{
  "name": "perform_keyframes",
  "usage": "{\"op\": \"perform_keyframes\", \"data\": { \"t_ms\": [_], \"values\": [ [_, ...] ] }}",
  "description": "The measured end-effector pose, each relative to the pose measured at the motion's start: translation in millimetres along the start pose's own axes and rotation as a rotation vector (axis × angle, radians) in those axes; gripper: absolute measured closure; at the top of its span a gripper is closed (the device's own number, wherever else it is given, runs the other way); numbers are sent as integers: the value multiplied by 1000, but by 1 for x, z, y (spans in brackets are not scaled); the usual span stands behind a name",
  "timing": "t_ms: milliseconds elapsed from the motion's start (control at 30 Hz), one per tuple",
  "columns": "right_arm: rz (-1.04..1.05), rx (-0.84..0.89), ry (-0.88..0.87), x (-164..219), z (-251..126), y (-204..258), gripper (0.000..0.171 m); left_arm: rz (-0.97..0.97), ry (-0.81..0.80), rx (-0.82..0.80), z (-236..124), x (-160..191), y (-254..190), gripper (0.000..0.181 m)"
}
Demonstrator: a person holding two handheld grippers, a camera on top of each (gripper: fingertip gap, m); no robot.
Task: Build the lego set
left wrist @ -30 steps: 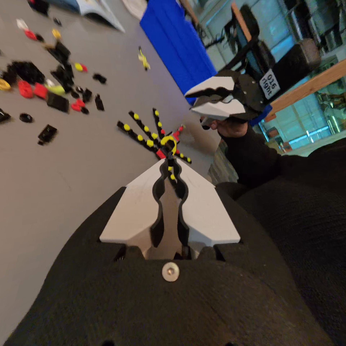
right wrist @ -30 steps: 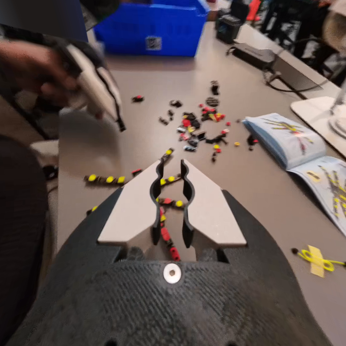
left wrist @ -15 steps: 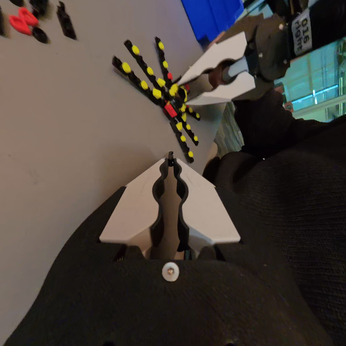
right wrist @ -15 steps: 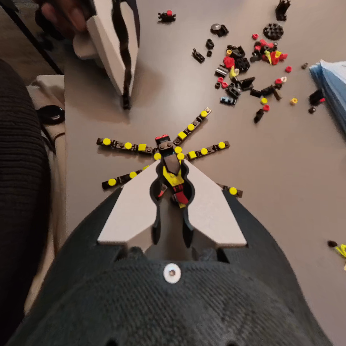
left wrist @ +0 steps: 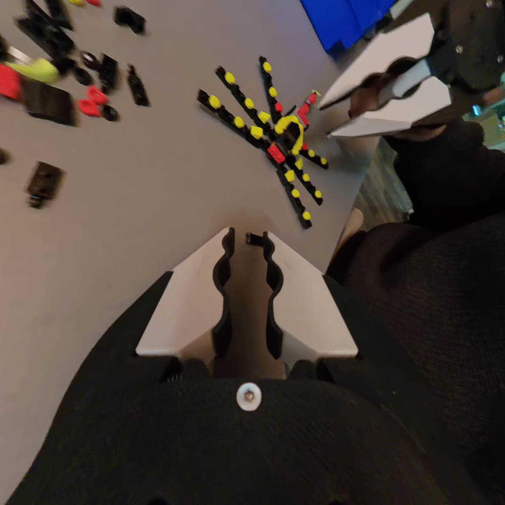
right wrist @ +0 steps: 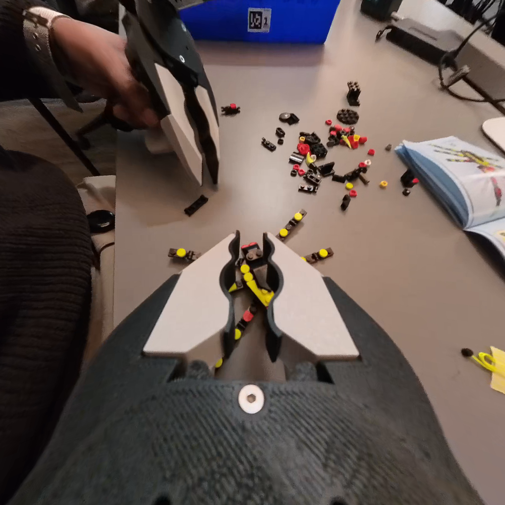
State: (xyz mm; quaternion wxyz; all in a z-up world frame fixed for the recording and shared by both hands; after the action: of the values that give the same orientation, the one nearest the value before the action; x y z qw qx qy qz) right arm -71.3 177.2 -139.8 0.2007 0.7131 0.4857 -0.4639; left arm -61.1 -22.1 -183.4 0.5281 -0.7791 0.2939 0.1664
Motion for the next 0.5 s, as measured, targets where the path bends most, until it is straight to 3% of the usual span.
{"op": "perform_keyframes", "data": {
  "t_ms": [100,267,433,500],
  "values": [
    [24,32,-43,-4,-3,-1,157,23,-50,-29,-8,-6,-1,165],
    [356,-6,-172,-7,-33,12,151,95,-81,-159,-13,4,-17,154],
    [209,123,-155,5,-45,-10,156,208,-100,-274,-10,2,-22,133],
    [256,98,-160,9,-43,-13,156,200,-98,-265,-6,0,-16,126]
  ]
}}
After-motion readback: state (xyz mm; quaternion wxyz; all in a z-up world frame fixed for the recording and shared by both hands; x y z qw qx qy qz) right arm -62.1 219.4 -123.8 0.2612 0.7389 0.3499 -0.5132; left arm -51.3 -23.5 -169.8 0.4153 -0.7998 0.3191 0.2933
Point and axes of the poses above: each gripper's, where its closed fingertips meet, z out along the fingers, x out of its underside, y = z × x across the jaws, the point moved 7 cm from there along -z, back along the fingers, and after that the axes turned 13 degrees about x, right-handed, at the moved point
